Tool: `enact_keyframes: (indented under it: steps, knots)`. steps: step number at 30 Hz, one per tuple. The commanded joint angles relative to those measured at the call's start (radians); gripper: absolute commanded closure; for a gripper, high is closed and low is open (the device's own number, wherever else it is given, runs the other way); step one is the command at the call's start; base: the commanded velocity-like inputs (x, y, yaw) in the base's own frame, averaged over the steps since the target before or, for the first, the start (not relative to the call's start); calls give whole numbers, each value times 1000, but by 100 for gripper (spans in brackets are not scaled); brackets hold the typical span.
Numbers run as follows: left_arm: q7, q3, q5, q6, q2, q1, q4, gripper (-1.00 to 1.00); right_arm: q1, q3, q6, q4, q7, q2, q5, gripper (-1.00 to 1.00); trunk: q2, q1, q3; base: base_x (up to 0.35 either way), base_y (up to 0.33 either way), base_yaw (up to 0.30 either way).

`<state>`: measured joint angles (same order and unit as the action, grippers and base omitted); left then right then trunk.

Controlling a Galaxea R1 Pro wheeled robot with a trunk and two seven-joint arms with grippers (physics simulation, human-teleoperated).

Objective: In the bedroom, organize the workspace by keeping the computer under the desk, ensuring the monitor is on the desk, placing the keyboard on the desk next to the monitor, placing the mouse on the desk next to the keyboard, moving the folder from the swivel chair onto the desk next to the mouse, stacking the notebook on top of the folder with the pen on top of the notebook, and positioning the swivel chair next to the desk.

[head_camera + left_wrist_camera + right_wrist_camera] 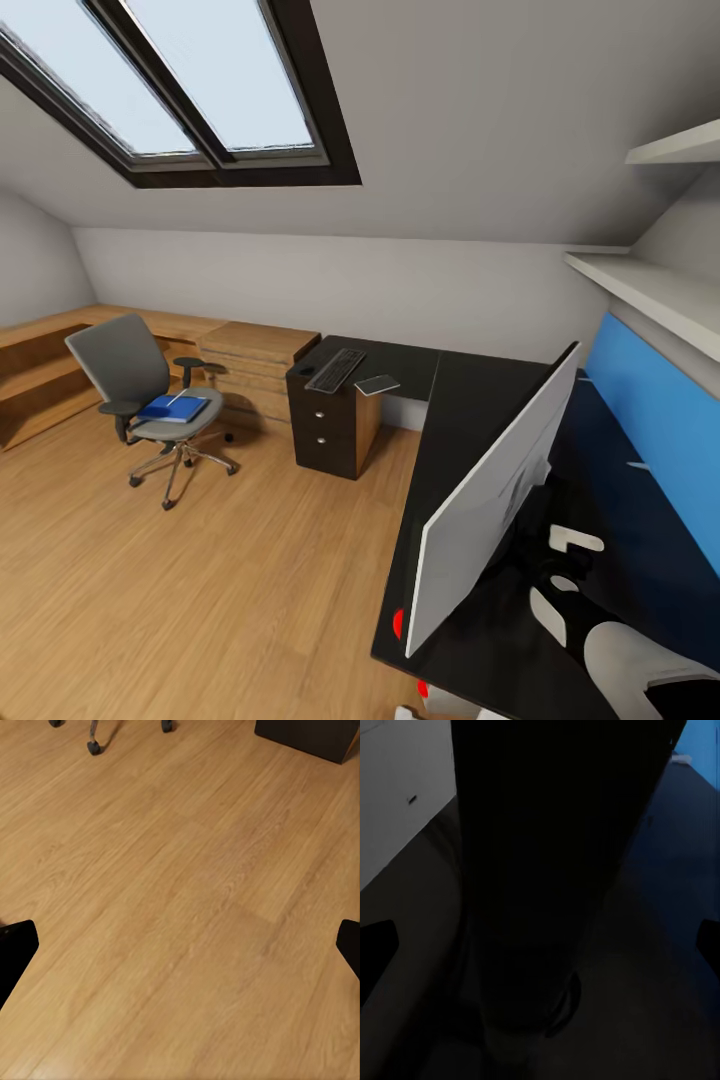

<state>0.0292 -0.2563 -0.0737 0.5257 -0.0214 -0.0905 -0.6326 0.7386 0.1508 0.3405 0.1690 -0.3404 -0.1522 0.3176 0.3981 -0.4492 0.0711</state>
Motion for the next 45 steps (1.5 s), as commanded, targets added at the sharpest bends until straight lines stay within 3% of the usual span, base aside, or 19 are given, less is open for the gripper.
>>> enact_keyframes:
  steps: [1,33,34,45]
  knots:
    - [3,1,-8,1,0,0,-1,-100,1,9,3,0,-3,-1,9,-100,2,-1,2,129,0,0]
    - [3,0,-7,2,0,0,1,-100,1,9,4,0,-3,-3,9,-100,2,-1,2,38,0,0]
    - [3,0,-7,2,0,0,1,-100,1,9,5,0,-3,-3,9,100,2,-1,2,0,0,0]
    - [3,0,-6,2,0,0,2,-100,1,8,3,0,-3,-10,9,100,2,-1,2,0,0,0]
